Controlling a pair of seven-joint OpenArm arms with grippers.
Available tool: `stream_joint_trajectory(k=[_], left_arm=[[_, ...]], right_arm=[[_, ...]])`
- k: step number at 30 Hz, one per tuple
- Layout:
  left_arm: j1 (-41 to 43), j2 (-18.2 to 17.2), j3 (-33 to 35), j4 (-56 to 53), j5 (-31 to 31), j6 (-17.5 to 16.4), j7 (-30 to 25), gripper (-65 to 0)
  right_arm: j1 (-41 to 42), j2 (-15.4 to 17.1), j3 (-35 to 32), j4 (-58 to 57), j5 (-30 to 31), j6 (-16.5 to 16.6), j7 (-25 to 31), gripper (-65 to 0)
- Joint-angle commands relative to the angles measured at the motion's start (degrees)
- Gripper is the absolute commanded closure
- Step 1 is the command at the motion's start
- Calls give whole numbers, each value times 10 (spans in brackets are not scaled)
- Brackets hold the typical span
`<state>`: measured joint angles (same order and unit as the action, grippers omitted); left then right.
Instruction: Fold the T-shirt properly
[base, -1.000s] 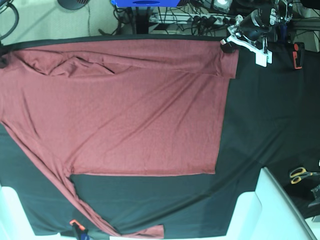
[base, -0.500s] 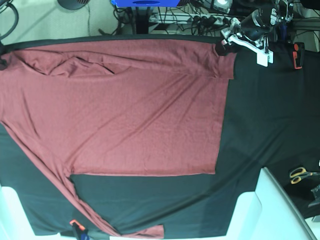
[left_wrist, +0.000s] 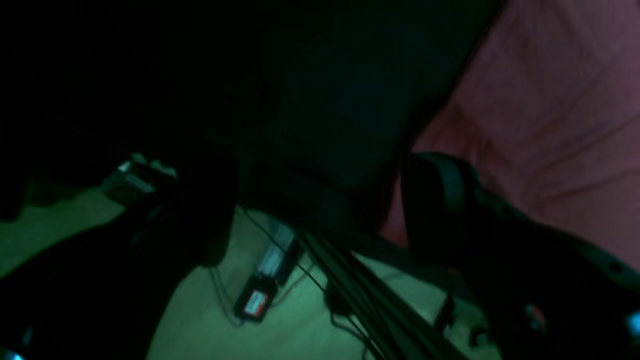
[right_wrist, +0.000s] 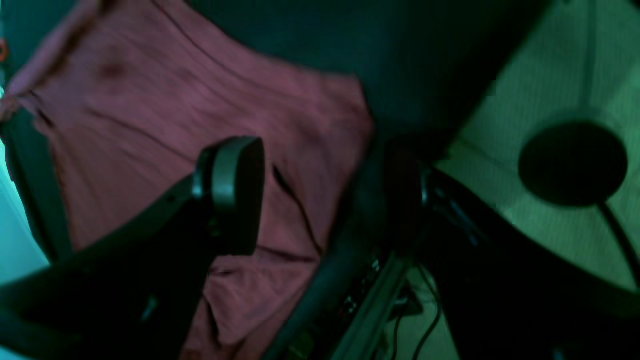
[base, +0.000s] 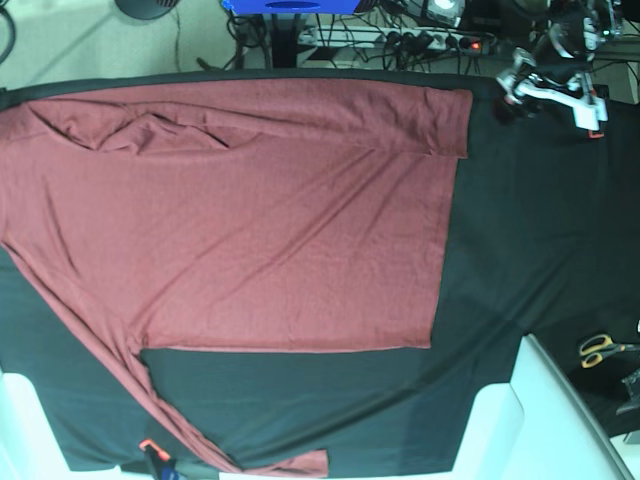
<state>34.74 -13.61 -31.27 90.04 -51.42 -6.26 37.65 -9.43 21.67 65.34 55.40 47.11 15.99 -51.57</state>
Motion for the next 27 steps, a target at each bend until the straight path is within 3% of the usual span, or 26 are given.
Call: stream_joint_trajectory(k=[1,3,6,9,11,13,17,21,27], left_arm=[[3,-8,-15,11,-6,-6,-7,-495],[0,-8,-29,11,-4,-6,-7,-492],[-10,-29,-30,12,-6,-6,-5,-489],[-28,-42,-10,13,-6,-6,24,-485],[-42,-44,12,19,-4,-6,47,-474],[-46,-42,24,25,-4,-6,54,-411],[-47,-39,27,36,-5,-7,52,-161],[-49,-40,22,37,-6,-7,52,-15],[-45,-43,20,32,-3,-8,52,0]], right_arm=[[-1,24,2,10,7,3,17,-360],[8,42,-9,10,7,3,29,-360],[33,83,-91,6,7,16,60,-360],[67,104,-199,-10,6,83,131,-360],[104,125,-289,-54,-15,104,201,-360],[153,135,-363,-111,-58,104,261,-360],[268,136,-488,-290,-209,103,397,-360],[334,122,-508,-408,-289,103,517,-360],[341,121,-511,-410,-293,102,531,-360]])
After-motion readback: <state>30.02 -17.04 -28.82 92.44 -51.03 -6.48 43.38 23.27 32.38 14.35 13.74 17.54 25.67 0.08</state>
